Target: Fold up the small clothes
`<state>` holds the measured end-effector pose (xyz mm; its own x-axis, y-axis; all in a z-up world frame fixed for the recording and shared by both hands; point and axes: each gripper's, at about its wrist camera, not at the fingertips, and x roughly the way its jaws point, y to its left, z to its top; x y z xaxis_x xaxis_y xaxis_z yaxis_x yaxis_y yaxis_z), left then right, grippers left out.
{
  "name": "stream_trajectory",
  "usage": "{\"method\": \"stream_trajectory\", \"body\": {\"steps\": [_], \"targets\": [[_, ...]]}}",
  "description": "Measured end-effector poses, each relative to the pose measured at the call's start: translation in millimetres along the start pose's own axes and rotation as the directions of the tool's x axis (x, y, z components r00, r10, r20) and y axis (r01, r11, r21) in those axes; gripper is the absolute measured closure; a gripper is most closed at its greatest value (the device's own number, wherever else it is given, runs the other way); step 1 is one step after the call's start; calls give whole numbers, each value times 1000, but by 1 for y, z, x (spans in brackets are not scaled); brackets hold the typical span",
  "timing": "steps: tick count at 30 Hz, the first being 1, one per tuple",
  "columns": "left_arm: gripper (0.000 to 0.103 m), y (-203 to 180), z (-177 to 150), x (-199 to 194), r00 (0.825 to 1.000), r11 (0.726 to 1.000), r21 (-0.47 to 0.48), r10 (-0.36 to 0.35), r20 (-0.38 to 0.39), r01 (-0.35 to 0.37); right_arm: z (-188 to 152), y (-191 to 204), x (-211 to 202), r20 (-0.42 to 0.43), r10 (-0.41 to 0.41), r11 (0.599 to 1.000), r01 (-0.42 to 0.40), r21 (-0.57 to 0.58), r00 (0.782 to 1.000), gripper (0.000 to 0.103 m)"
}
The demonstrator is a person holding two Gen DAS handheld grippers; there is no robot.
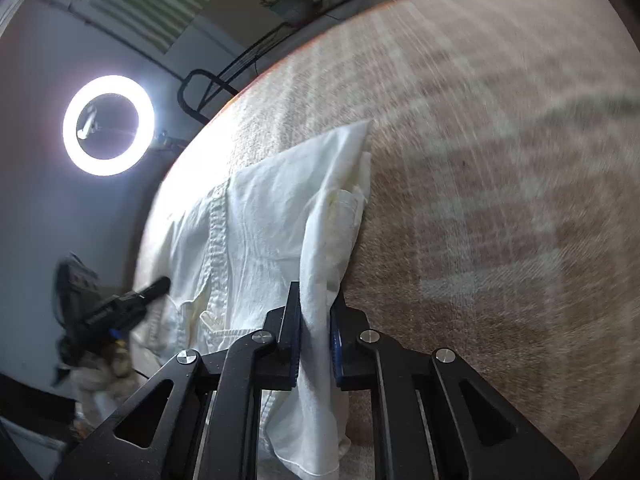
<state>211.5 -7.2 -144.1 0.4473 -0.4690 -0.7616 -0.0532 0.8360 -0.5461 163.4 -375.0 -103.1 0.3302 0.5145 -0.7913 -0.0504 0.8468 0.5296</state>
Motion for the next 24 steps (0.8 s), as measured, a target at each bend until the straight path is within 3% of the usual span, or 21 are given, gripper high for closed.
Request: {"method": "stream_trajectory", "body": {"steps": [6,15,20,24], "targets": [[93,-31,-4,-8,999,998,59,-16,29,15,3,28,-28,69,-36,992,44,-116,997,96],[94,-90,-23,-4,997,984,164,-73,16,70,9,19,-80,148,-80,977,107,-184,986,97],[94,-150,-28,23,993,967,226,-118,-3,116,18,-19,-117,196,-127,970,163,-179,972,97],[94,-210,-29,59,989,947,287,-143,-21,143,39,-55,-146,241,-203,955,246,-167,949,97]]}}
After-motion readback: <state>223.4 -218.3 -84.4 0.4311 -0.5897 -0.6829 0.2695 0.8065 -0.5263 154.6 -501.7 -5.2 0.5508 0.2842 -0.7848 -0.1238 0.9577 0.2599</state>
